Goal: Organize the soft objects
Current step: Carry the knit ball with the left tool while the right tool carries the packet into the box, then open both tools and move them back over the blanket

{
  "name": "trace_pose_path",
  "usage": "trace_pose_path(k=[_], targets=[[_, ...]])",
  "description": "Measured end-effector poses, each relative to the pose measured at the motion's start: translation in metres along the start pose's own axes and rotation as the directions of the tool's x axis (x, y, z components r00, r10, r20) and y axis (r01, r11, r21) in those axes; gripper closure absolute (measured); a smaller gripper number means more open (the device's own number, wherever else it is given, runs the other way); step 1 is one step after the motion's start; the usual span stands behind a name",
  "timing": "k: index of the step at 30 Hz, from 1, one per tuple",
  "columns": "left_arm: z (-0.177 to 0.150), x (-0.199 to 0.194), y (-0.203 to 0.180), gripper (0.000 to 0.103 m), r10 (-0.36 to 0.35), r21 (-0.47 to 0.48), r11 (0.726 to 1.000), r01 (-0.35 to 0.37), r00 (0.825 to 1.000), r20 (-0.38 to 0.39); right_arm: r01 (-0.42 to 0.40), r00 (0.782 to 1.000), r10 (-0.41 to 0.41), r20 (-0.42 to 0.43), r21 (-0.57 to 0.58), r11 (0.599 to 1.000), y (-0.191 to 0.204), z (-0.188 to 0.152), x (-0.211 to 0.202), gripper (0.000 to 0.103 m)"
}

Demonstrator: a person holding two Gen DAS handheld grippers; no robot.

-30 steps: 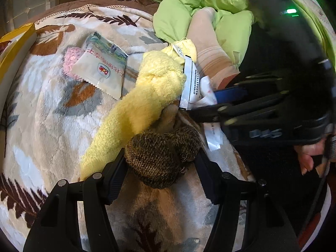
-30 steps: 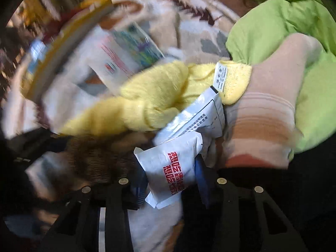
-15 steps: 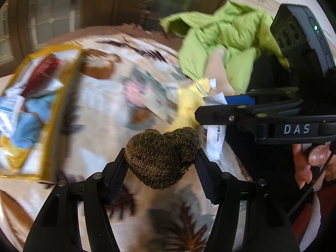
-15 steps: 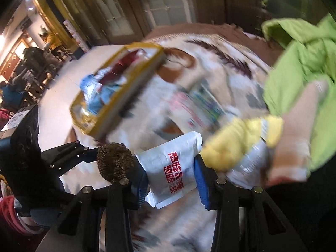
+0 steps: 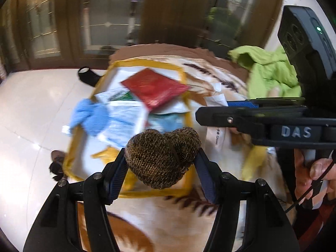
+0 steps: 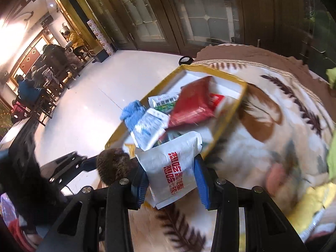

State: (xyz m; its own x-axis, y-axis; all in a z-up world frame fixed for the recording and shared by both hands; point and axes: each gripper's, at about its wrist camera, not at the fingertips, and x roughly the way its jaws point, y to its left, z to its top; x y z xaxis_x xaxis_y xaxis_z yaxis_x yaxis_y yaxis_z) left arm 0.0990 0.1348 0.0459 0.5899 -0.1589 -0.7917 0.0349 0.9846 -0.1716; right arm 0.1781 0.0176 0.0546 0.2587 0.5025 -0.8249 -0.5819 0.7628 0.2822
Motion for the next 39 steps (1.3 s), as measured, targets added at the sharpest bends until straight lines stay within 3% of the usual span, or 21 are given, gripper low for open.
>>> trace_pose_path(k=[8, 11, 13, 17, 21, 27, 35, 39], targets=[[-0.013, 0.027, 0.044, 0.041, 0.026, -0.048, 0.998, -0.029, 0.997, -0.074, 0.066, 0.997, -0.066, -0.049, 0.005, 0.998, 0.012, 0.017, 0.060, 0.061], [-0.020, 0.032, 0.048, 0.035, 0.016, -0.058, 0.998, -0.022, 0.995, -0.098, 0.065, 0.994, -0.067, -0.083, -0.033, 0.997, 0.014, 0.017, 0.069, 0.055], [-0.022, 0.031, 0.046, 0.029, 0.019, -0.050, 0.998, -0.024, 0.996, -0.093, 0.070, 0.994, -0.074, -0.086, -0.040, 0.997, 0.015, 0.017, 0.067, 0.052], [-0.019, 0.016, 0.041, 0.028, 0.060, -0.036, 0.997, -0.061, 0.997, -0.038, 0.032, 0.999, -0.033, -0.035, -0.020, 0.999, 0.017, 0.015, 0.045, 0.045], [-0.011, 0.003, 0.042, 0.026, 0.097, -0.037, 0.995, -0.097, 0.995, 0.003, -0.012, 1.000, 0.012, 0.017, 0.006, 1.000, 0.013, 0.015, 0.026, 0.044], [-0.013, -0.007, 0.037, 0.026, 0.092, -0.032, 0.995, -0.092, 0.996, 0.013, -0.069, 0.997, 0.066, 0.043, 0.060, 0.996, 0.012, 0.017, 0.013, 0.044], [-0.025, -0.010, -0.003, 0.026, 0.064, 0.032, 0.997, -0.065, 0.998, 0.030, -0.113, 0.988, 0.100, 0.120, 0.106, 0.988, -0.014, -0.043, -0.044, 0.044], [-0.027, -0.002, -0.028, 0.026, 0.028, 0.055, 0.998, -0.029, 0.999, 0.016, -0.058, 0.986, 0.027, 0.165, 0.186, 0.981, -0.054, -0.088, -0.078, 0.043]])
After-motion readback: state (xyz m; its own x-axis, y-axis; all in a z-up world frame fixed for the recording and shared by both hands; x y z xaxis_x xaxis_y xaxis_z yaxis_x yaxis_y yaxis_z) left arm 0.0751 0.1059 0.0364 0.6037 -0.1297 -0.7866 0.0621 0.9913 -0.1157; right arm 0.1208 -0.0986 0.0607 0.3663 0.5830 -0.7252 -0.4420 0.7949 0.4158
